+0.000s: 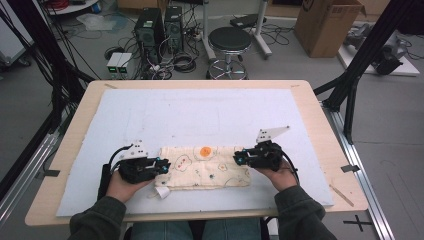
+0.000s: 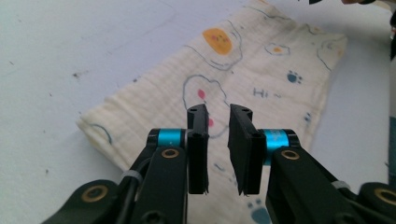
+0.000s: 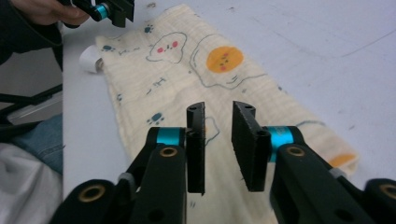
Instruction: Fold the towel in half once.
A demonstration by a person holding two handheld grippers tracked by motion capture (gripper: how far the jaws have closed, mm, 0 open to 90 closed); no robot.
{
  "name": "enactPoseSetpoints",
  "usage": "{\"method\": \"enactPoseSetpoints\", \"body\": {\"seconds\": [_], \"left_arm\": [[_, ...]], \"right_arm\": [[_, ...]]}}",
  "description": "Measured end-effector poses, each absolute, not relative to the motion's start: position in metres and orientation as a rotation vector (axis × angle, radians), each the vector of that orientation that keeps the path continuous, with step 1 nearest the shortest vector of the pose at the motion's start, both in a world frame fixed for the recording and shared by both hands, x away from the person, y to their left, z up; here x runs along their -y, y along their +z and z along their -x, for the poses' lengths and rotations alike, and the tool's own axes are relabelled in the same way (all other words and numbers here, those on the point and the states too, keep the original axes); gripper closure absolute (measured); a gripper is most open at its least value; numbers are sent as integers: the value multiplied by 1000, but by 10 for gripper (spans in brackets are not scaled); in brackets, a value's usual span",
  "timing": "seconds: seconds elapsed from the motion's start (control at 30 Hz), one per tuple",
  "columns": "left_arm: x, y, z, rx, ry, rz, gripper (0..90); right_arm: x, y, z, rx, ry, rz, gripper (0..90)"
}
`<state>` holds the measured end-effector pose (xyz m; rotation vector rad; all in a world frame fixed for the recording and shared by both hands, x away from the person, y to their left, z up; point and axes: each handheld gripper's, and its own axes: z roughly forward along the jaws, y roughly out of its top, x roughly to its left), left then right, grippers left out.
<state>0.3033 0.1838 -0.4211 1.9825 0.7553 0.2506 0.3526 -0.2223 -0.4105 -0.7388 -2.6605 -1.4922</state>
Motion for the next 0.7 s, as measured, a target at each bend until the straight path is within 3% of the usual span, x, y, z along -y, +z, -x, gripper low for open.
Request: {"method": "enactPoseSetpoints", "body": {"seconds": [0.27,0.7], "left_arm": [[-165,-422,-333,-816,268,-1967,848],[-151,-443,-363,-924,322,-2070,872]], "right_arm": [[188,-407,-380,2667,-1451,728,839],[150,-440,-412,2707,-1243,859,860]]}}
